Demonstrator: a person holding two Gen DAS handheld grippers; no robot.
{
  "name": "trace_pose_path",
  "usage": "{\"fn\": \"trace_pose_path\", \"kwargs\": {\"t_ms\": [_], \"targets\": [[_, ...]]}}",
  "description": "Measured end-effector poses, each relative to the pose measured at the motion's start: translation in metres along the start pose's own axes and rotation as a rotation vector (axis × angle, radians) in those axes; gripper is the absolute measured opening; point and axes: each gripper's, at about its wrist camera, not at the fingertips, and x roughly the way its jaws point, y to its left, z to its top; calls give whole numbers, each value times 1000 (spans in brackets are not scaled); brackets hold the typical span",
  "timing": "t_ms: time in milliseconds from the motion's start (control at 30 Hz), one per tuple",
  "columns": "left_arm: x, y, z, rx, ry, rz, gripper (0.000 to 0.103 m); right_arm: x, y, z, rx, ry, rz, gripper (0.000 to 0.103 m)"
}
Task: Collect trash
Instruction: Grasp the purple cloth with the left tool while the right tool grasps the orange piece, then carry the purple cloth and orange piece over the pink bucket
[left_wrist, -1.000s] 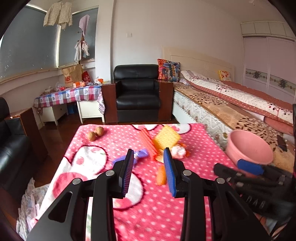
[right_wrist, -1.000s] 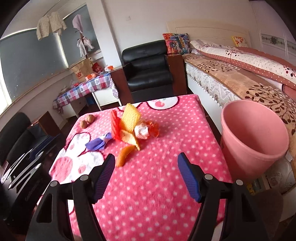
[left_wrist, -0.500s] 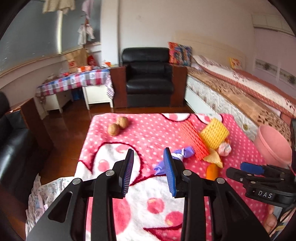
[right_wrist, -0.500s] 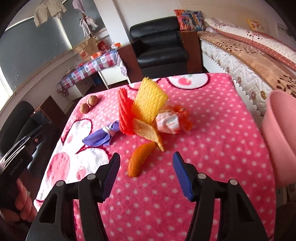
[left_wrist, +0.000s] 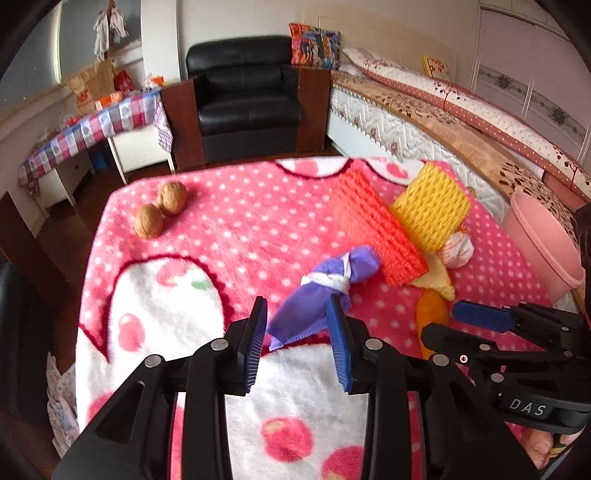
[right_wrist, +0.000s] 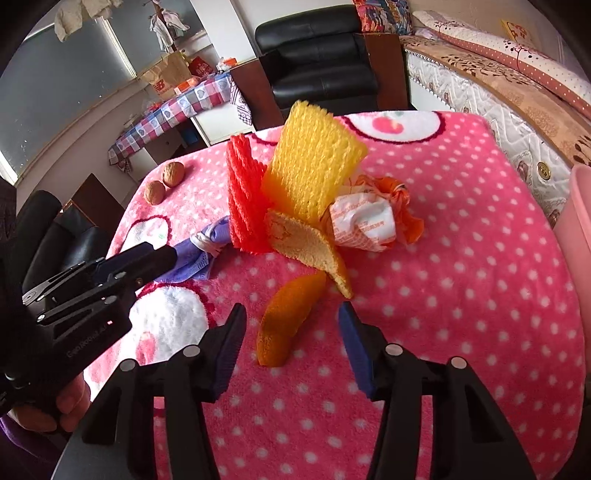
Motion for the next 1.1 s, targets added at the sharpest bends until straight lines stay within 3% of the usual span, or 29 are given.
{"fn": "trace_pose_path", "kwargs": {"t_ms": [100,167,233,400,433,533,633,867,900,933,1100], "targets": [[4,3,-2,-5,9,-24,33,3,4,1,-15,1,-19,47],[4,3,-1,-9,9,-30,33,5,5,1,-16,4,-25,42],[2,1,-2,-1,13,-29,33,5,2,1,-10,6,-21,29],[2,-15,-7,51,32,-24,33,1,-4,0,-20,19,0,21],[1,-19,-9,67,30,-14,27,0,-4,-1,-20,20,1,20],[-5,-22,-13,59,31,-3,19,-8,-8,-3,-25,17,-2,17],[-17,-18,-16,-3,37,-53,15,-15,-11,-7,-27,13,-2,17],[-55,-30,-26,-60,12,-117,12,-37,-26,-11,-8,-10,-4,16],[-59,-32,-26,-59,4,-120,9,-39,-27,-12,-7,-16,-6,16],[-64,-36,-27,-54,-9,-117,0,-42,-29,-13,-7,-22,-7,16],[-70,-47,-31,-65,-24,-111,0,-56,-38,-19,-7,-37,-11,16]]}}
